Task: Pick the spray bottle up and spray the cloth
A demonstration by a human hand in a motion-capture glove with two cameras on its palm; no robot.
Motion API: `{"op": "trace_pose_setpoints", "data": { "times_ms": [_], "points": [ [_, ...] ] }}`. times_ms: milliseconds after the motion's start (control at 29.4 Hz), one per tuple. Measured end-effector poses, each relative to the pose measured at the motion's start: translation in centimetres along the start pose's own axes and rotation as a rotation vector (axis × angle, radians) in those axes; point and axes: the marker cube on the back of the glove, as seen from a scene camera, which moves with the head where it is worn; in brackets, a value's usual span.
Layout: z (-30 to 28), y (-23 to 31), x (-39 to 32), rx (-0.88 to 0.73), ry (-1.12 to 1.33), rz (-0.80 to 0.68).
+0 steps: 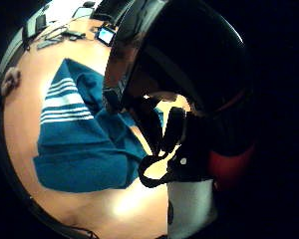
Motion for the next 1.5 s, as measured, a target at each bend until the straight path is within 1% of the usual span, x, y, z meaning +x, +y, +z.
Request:
{"op": "trace_pose_setpoints", "data": {
  "times_ms": [238, 340, 442, 681, 817, 919, 1123, 1361, 1429, 1497],
  "points": [
    [-0.3, 0.7, -2.7, 0.002, 0.032, -0.103],
    [-1.0, 1.4, -4.1, 0.002, 0.003, -0.094],
    [-2.1, 1.6, -4.9, 0.009, -0.051, -0.041],
    [-6.9, -1.0, -3.0, 0.061, -0.204, 0.210],
    [-8.0, -3.3, -1.5, 0.069, -0.314, 0.361],
    [-8.1, -4.9, -0.9, 0.071, -0.441, 0.485],
    [-6.3, -7.5, -1.4, 0.019, -0.757, 0.783],
    [-2.1, -8.2, -4.3, -0.052, -1.202, 1.118],
    [-0.7, -7.9, -5.8, -0.044, -1.262, 1.181],
    [0.4, -7.2, -7.4, -0.027, -1.269, 1.220]
  ]
}}
